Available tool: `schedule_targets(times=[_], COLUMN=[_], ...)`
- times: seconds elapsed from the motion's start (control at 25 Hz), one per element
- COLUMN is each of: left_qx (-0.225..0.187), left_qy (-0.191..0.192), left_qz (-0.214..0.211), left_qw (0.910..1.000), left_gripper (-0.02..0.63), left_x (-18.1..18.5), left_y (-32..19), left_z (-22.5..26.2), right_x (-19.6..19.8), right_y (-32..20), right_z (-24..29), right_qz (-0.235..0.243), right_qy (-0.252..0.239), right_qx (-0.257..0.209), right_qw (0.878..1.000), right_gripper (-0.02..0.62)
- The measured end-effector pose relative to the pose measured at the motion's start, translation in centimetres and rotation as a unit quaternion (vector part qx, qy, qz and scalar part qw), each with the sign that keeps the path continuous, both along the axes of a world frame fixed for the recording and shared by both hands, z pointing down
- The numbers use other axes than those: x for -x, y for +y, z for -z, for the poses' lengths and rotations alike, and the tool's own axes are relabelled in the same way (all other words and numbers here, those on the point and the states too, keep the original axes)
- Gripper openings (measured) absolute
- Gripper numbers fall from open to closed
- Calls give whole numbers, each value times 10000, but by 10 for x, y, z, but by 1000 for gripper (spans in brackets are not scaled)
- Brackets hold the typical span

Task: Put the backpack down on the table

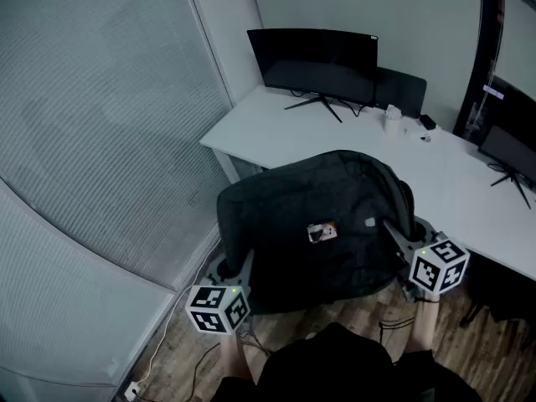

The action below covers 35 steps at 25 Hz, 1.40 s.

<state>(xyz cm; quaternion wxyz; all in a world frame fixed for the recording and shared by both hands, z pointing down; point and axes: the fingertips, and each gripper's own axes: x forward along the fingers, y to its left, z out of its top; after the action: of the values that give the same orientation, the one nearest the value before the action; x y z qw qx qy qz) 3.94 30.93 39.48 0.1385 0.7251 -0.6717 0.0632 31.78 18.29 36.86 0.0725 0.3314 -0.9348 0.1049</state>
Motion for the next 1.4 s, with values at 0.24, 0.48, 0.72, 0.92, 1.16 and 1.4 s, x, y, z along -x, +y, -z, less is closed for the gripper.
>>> schedule_targets(times=[0.24, 0.48, 0.72, 0.92, 1.16, 1.4], left_qx=[60, 107, 200, 327, 483, 563], left_qy=[37, 64, 93, 101, 168, 248], left_qz=[22, 120, 332, 548, 752, 860], left_qw=[10000, 9999, 9992, 9979, 9959, 9944], left_gripper=[75, 75, 75, 75, 75, 75], left_x=[-3, -9, -20, -20, -17, 6], left_y=[-3, -7, -7, -8, -5, -15], left_z=[-5, -11, -17, -23, -30, -41], right_x=[-2, -7, -13, -8, 3, 28], right_y=[-4, -13, -25, -37, -45, -59], right_z=[-5, -12, -20, -28, -35, -45], right_qz=[12, 75, 227, 390, 571, 639], right_qy=[49, 62, 61, 53, 117, 171], right_qx=[21, 56, 170, 312, 454, 543], right_qw=[10000, 9999, 9996, 9987, 9973, 9963], right_gripper=[107, 107, 109, 109, 109, 109])
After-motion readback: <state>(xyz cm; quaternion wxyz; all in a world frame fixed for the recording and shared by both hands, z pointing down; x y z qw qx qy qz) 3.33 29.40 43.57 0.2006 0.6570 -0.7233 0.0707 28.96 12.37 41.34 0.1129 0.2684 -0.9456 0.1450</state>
